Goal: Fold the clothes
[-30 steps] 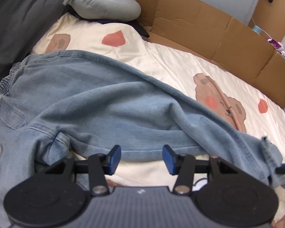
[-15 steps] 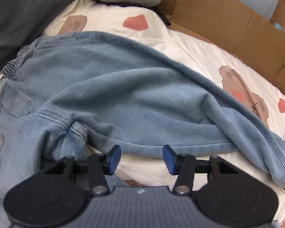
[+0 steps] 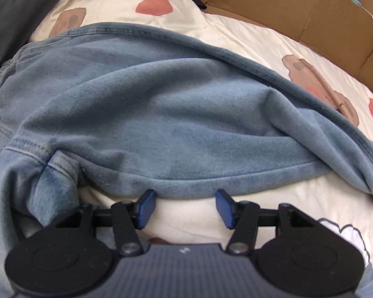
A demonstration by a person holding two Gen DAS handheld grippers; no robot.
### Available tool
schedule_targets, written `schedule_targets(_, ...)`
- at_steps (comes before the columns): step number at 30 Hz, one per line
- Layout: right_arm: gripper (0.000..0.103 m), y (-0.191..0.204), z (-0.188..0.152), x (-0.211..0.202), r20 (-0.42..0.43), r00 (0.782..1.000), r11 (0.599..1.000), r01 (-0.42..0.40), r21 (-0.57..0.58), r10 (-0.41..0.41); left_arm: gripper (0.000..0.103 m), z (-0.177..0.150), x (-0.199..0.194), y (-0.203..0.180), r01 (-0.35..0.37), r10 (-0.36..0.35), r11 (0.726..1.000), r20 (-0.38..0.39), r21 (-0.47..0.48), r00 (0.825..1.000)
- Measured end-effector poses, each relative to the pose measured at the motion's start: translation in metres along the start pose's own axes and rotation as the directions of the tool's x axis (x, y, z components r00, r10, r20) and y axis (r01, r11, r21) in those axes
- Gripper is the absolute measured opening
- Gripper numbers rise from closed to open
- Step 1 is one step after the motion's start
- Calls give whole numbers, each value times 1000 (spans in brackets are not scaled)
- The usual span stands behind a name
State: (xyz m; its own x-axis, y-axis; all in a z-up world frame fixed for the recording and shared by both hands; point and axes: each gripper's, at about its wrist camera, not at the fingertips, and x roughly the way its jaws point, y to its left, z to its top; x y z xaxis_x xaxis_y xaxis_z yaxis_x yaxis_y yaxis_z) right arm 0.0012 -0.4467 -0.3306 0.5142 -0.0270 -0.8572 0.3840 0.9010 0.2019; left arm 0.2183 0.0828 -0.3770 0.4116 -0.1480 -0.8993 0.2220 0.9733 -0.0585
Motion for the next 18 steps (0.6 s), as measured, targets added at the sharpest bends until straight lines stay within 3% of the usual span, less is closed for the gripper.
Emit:
schedule_targets(1,20,0,-1,-3,4,1000,1000,-9,13,9,59,0,0,0,1,-1,1000,0,2,1000)
schedule_targets(2,35,0,-2,-7,9,1000,1000,-18,11,18,59,0,1,-1,1,-1,1000,0,5,1000)
schedule_targets(4,44,1,-6,-14,12,999,1000,-30,4,30,60,0,2,-1,1,-1,1000,1,12,1000)
schedule_targets(9,44,1,-32,-22,-36,998,999,-50,14,51,60,-1,3,-2,5,-5,1000,0,23,1000)
schedule_targets(12,44,-4,-52,-19,-77,996,997,-44,57,49,60,1,2,-2,8,-7,1000,-7,24,1000)
schedule_targets(15,44,-10,-69,-16,-107,992,992,-50,117,63,53,4,-6,-2,18,-18,1000,-29,13,999)
schedule_targets(18,44,-16,-86,-16,-125,989,983,-57,174,79,53,6,-24,-7,55,-55,998,0,6,999)
